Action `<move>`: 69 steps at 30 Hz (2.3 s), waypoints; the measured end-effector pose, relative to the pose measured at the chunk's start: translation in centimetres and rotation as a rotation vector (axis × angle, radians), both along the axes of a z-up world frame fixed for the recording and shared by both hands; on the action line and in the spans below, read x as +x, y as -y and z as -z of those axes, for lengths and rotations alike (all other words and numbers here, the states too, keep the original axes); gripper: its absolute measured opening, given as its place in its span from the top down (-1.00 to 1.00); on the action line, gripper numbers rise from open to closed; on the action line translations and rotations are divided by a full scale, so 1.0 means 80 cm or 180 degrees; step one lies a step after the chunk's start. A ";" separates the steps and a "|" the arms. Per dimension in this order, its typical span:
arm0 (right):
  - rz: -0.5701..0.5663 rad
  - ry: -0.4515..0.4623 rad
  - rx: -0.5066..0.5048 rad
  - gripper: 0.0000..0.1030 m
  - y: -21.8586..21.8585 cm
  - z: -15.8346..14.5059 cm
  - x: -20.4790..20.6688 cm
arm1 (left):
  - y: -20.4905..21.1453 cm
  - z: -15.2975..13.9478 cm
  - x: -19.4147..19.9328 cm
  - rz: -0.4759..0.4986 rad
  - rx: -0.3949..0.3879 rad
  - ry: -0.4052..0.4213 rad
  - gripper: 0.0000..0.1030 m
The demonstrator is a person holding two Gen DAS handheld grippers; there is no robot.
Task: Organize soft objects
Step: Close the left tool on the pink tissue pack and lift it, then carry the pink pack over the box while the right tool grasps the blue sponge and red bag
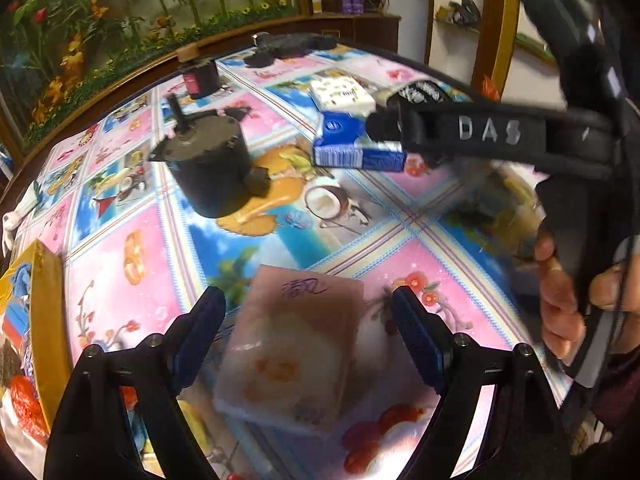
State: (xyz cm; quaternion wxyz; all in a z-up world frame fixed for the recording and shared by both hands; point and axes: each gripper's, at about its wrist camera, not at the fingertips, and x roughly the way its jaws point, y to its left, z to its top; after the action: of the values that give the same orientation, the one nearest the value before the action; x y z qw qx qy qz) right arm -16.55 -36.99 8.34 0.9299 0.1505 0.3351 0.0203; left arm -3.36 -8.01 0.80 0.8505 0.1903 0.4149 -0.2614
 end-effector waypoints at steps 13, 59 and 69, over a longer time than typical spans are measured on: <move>0.0006 -0.0005 -0.0010 -0.62 -0.001 0.000 0.002 | -0.029 -0.025 -0.020 -0.0212 -0.0399 -0.0065 -0.05; -0.0124 0.0225 -0.0015 -0.63 -0.024 -0.030 -0.033 | -0.254 -0.115 -0.111 -0.1192 -0.1692 0.0296 -0.06; -0.1502 -0.0450 0.0222 -0.60 -0.157 0.001 -0.026 | -0.315 -0.098 -0.119 -0.1512 -0.1718 0.0363 -0.06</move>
State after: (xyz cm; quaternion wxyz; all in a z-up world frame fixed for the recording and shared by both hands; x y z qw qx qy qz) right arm -18.63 -24.40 8.27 0.8678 0.1011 0.4244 0.2379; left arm -12.91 17.19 8.66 0.9289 -0.1285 0.3154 -0.1455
